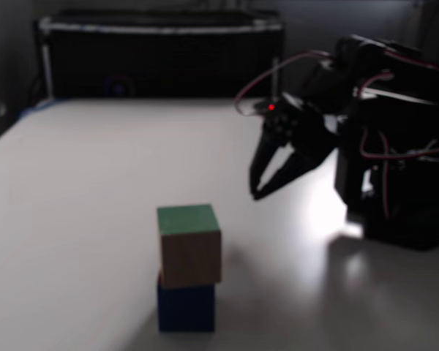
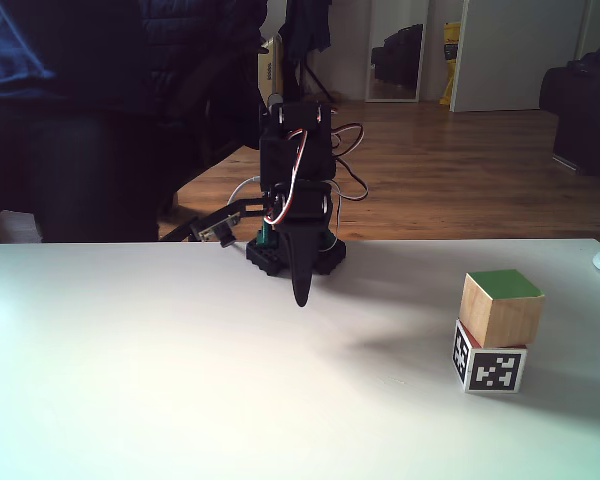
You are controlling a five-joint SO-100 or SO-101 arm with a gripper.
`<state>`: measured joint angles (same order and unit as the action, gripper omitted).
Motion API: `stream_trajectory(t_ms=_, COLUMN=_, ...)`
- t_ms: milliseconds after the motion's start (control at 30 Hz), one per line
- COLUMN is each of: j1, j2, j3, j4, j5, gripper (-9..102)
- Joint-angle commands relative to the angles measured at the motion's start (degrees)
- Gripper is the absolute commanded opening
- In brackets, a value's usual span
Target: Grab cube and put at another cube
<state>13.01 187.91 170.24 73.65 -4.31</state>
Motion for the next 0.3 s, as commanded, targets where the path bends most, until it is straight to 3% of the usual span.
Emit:
stream_trajectory(t_ms=0, j1=-0.53, j2=0.53, j3=-0.18, j4=0.35, j5=-0.7, gripper=0)
stream_trajectory(t_ms=267, j1=-1.05, j2=0.53, j3=-0.18, j4=0.35, j5=-0.97, gripper=0)
